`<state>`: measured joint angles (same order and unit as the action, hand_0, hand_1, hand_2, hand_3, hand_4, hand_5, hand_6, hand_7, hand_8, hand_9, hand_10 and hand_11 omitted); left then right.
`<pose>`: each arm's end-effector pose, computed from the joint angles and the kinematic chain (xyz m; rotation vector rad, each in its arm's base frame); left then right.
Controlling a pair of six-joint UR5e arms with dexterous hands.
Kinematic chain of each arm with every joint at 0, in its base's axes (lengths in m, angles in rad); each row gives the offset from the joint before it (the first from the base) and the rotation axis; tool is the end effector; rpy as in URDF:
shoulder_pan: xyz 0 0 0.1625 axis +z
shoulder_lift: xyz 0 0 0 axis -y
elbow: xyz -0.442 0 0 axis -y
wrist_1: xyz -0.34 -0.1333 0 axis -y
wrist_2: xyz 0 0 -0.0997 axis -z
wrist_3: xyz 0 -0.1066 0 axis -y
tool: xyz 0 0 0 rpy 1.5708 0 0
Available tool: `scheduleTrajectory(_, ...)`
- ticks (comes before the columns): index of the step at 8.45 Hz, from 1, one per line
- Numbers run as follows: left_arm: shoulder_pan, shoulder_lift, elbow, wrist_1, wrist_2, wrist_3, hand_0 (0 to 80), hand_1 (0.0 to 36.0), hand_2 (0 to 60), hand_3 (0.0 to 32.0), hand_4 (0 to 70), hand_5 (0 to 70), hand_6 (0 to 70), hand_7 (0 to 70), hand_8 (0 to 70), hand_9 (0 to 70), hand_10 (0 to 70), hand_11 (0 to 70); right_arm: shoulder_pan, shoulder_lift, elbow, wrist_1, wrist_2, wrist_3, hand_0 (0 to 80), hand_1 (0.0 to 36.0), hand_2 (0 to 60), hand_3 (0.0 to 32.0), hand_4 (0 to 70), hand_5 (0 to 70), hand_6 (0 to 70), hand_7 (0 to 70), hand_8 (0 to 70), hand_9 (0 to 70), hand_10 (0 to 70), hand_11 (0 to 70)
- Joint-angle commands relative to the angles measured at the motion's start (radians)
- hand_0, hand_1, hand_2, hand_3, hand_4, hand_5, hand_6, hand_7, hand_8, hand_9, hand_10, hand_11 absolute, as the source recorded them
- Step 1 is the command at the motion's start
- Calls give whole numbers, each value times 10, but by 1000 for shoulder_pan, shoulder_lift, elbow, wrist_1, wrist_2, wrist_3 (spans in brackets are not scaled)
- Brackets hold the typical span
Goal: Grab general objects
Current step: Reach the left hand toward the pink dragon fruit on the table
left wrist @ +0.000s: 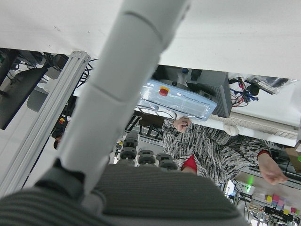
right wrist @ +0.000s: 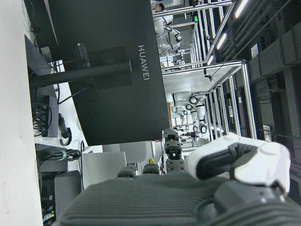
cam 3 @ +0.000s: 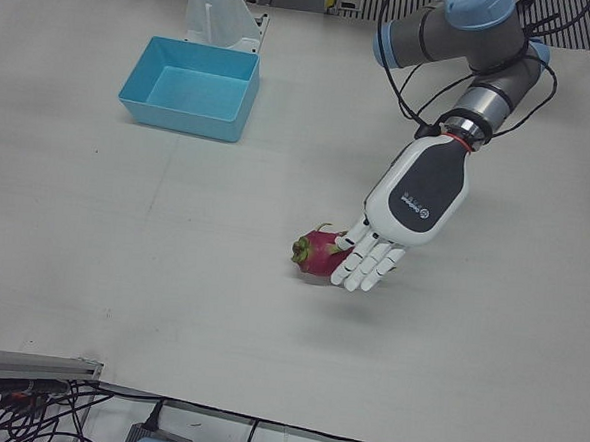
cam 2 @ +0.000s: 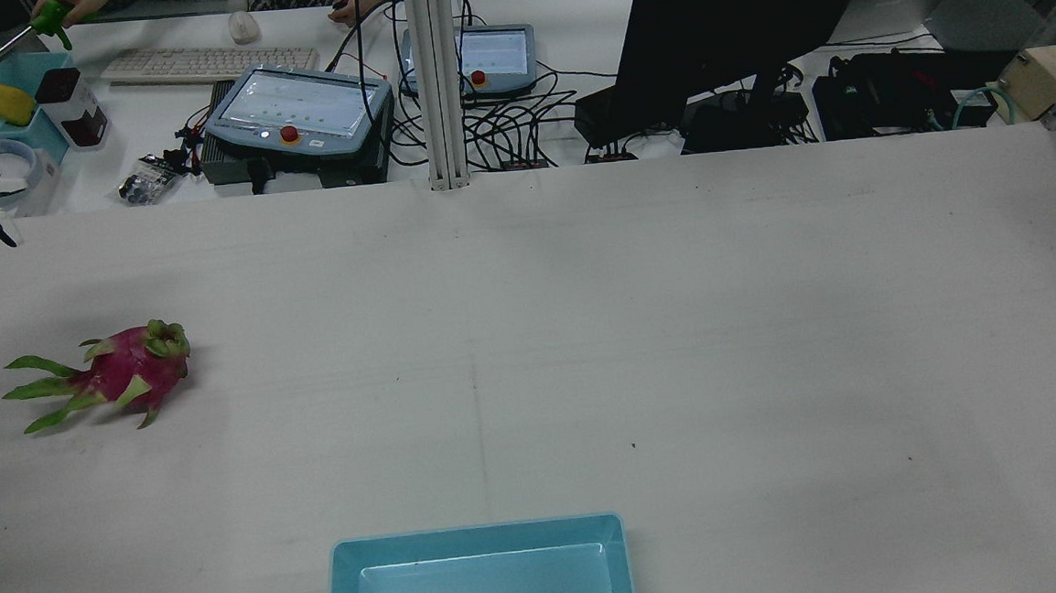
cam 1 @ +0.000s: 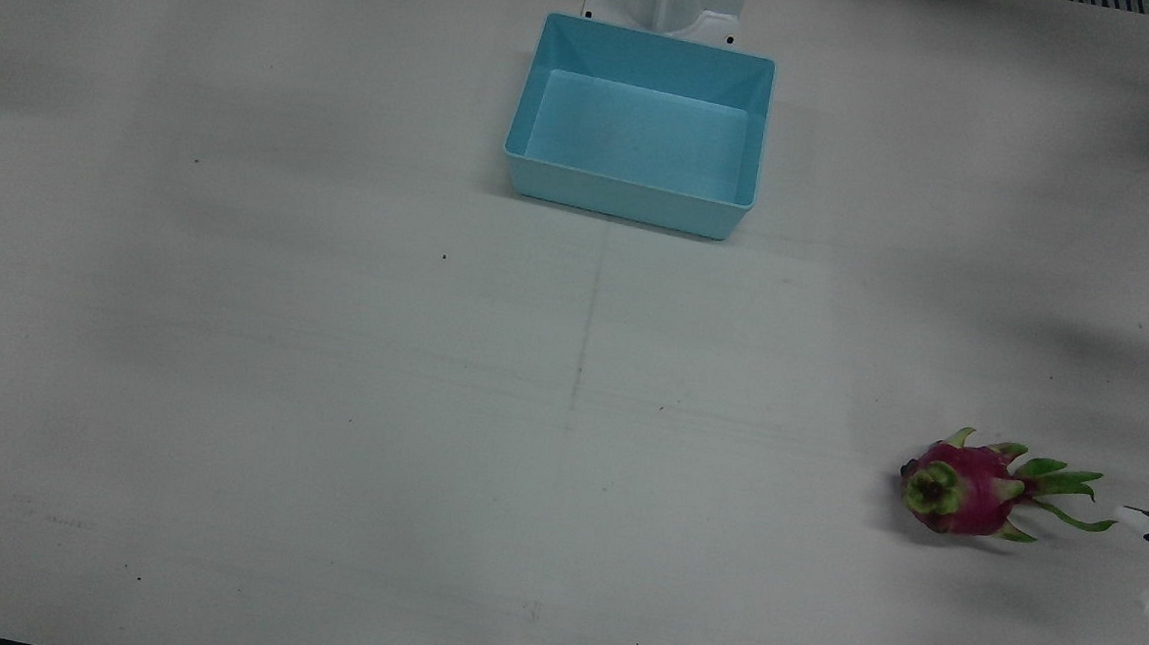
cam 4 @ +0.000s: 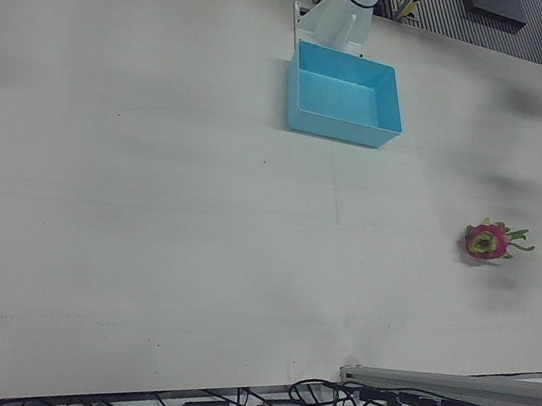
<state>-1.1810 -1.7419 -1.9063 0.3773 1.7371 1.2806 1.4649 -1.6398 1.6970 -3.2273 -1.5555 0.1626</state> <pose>0.0791 -0.4969 0.5184 0.6521 1.6697 -0.9433 0.0906 -0.4246 0.6867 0.2716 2.1373 -2.2154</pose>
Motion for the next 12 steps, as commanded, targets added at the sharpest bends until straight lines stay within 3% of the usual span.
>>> scheduleTrajectory(1,172,-95,51,53,-156,5,656,360,600,0,69,446,67,102,47,6,1,42,0,0,0,0,0,0,0,0,0,0,0,0,0,0,0,0,0,0)
scheduleTrajectory(2,211,-146,122,55,-174,6,596,360,600,0,72,477,60,98,40,5,3,39,0,0,1,0,0,0,0,0,0,0,0,0,0,0,0,0,0,0)
scheduleTrajectory(3,222,-162,151,54,-221,14,591,360,600,0,59,469,49,86,34,3,10,49,0,0,1,0,0,0,0,0,0,0,0,0,0,0,0,0,0,0)
scheduleTrajectory(6,253,-157,173,52,-298,42,582,360,600,0,7,382,27,66,32,0,19,63,0,0,0,0,0,0,0,0,0,0,0,0,0,0,0,0,0,0)
scheduleTrajectory(8,319,-154,208,46,-343,83,576,360,600,0,4,365,26,67,34,0,23,69,0,0,0,0,0,0,0,0,0,0,0,0,0,0,0,0,0,0)
scheduleTrajectory(12,323,-162,278,22,-346,149,572,360,600,0,0,337,19,56,36,0,23,70,0,0,0,0,0,0,0,0,0,0,0,0,0,0,0,0,0,0)
